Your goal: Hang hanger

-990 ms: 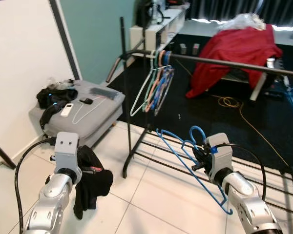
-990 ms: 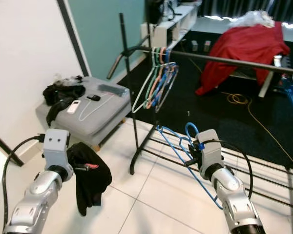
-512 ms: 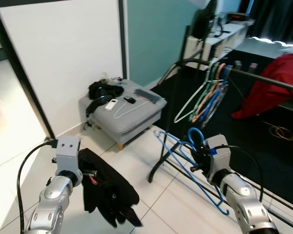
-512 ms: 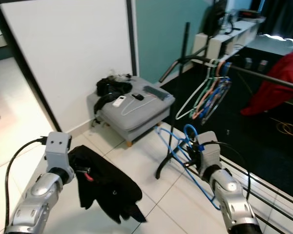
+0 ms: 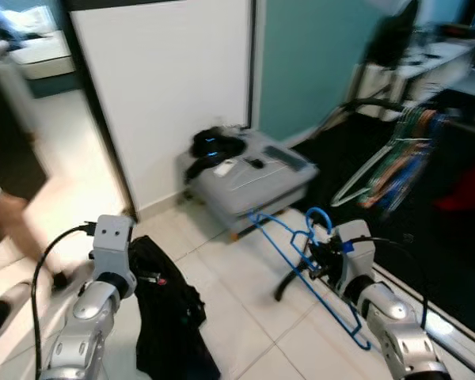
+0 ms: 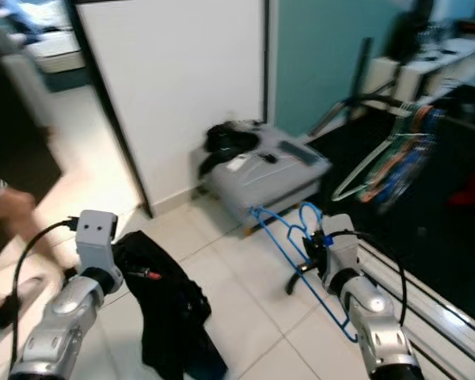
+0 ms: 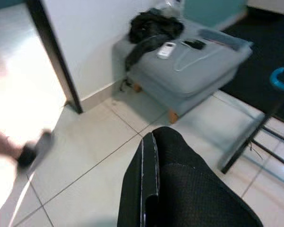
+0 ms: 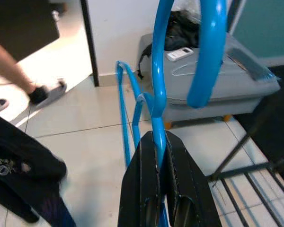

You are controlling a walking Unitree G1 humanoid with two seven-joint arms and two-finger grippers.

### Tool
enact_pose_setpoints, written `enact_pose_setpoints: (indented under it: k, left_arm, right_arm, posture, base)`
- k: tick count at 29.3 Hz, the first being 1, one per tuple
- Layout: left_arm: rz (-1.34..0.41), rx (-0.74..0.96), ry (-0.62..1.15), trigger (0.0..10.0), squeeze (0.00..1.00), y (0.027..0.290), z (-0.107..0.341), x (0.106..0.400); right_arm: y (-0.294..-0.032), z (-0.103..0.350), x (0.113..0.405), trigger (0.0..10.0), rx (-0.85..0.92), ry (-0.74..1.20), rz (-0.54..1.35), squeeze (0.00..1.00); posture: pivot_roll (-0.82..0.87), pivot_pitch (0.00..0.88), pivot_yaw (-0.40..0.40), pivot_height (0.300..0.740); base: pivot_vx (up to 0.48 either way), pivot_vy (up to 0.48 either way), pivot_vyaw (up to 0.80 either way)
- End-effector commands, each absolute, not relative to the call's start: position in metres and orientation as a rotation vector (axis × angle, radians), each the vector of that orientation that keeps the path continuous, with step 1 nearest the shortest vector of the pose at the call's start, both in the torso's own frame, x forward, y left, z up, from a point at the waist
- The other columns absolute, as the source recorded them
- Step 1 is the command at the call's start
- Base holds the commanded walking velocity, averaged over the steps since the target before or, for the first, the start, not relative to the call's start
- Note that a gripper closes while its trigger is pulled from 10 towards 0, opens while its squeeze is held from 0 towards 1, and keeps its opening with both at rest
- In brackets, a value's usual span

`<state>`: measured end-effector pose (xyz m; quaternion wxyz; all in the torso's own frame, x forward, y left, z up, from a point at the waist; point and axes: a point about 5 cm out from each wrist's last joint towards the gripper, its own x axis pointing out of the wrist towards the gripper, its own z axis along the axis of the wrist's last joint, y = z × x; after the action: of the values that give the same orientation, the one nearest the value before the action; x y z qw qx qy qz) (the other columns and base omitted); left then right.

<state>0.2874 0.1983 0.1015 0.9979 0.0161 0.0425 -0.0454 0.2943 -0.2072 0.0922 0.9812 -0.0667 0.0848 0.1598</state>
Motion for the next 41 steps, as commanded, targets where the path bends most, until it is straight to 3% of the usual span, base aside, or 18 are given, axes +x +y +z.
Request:
enact_pose_setpoints:
  k: [1,9,41]
  left_arm:
    - [-0.070,0.026,0.063,10.0,0.00,0.202,0.105,0.288]
    - [-0.061,0.038,0.033,10.0,0.00,0.204,0.109,0.287]
    - [-0.044,0.053,-0.002,10.0,0.00,0.205,0.118,0.287]
  right_arm:
    - [-0.203,0.094,0.295,10.0,-0.128,0.155,0.343,0.00]
    - [-0.198,0.096,0.295,10.0,-0.159,0.146,0.384,0.00]
    - [-0.189,0.100,0.293,10.0,-0.236,0.127,0.500,0.00]
  posture:
    - [-0.01,0.000,-0.013,0.740]
    - [0.00,0.000,-0.013,0.740]
    - [0.00,0.000,-0.014,0.740]
  base:
    - [0.000,0.000,0.75]
    - [0.000,0.000,0.75]
    - [0.260,0.000,0.75]
